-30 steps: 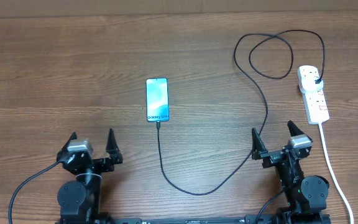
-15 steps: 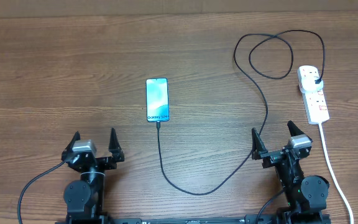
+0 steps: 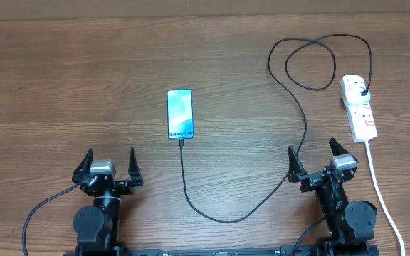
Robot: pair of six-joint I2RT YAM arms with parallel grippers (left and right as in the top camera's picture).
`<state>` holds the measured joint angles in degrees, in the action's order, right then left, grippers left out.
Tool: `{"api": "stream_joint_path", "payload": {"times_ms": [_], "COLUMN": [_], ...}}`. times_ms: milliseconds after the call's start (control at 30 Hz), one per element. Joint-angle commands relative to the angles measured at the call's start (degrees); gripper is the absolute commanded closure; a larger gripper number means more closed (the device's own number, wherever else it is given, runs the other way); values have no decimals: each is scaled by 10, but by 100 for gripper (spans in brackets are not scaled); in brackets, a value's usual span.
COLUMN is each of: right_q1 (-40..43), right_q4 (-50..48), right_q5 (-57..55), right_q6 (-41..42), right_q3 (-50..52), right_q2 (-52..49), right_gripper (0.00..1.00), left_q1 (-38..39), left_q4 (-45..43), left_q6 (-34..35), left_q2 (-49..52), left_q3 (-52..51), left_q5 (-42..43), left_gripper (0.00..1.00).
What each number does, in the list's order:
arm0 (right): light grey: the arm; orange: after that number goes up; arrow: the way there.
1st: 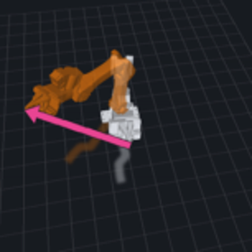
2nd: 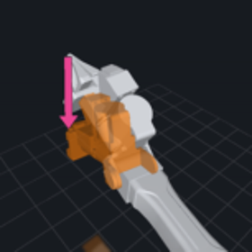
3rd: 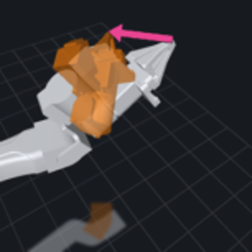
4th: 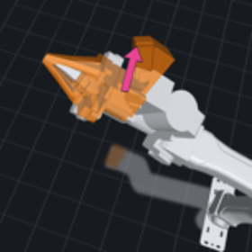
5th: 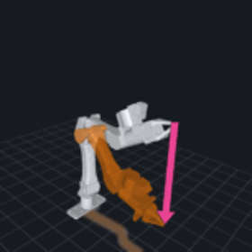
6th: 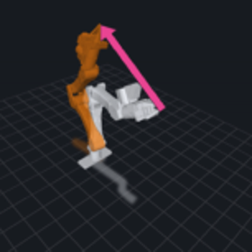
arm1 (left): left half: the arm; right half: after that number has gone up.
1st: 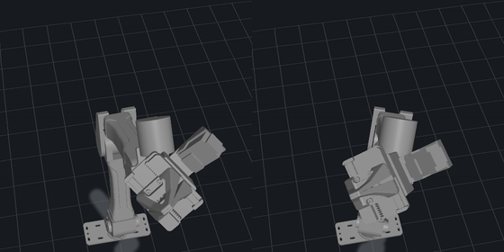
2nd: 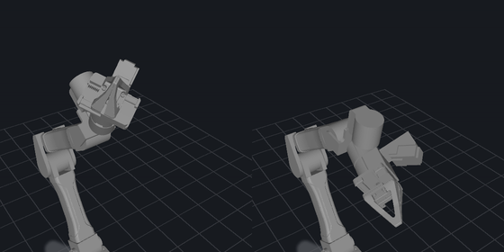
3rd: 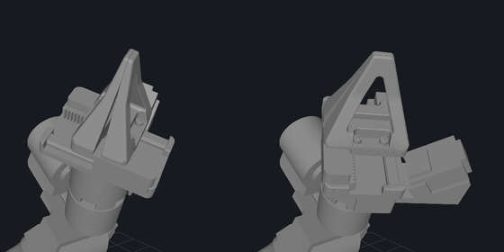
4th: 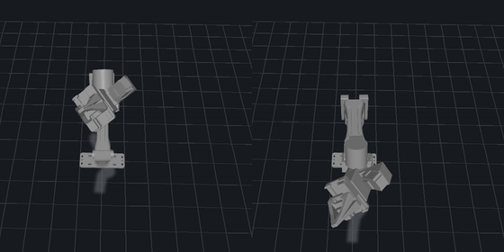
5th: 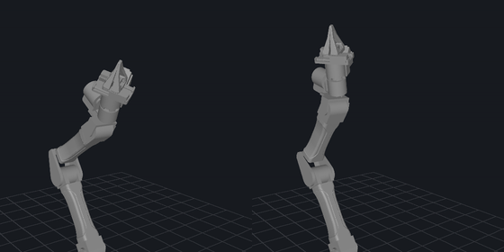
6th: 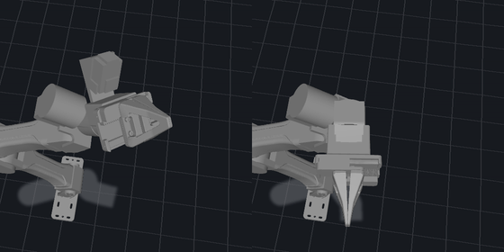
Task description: Plug charger to phone and switch on socket
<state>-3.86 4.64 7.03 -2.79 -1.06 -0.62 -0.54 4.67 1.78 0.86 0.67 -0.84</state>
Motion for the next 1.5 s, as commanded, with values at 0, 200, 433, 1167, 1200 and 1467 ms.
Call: {"api": "stream_joint_path", "payload": {"times_ms": [0,200,433,1167,1200,1467], "right_q1": [0,0,0,0,0,0], "right_q4": [-2,-2,-2,2,3,4], "right_q5": [-5,-5,-5,-29,-41,-61], "right_q6": [-1,-1,-1,12,25,23], "right_q3": [6,6,6,6,6,6], "right_q2": [5,5,5,5,5,5], "right_gripper": [0,0,0,0,0,0], "left_q1": [-2,-2,-2,-2,-2,-2], "left_q4": [-2,-2,-2,-2,-2,-2], "left_q6": [25,25,25,25,25,25], "left_q2": [-7,-7,-7,-7,-7,-7], "left_q3": [-4,-4,-4,-4,-4,-4], "left_q5": [7,7,7,7,7,7], "left_gripper": [0,0,0,1,0,0]}}
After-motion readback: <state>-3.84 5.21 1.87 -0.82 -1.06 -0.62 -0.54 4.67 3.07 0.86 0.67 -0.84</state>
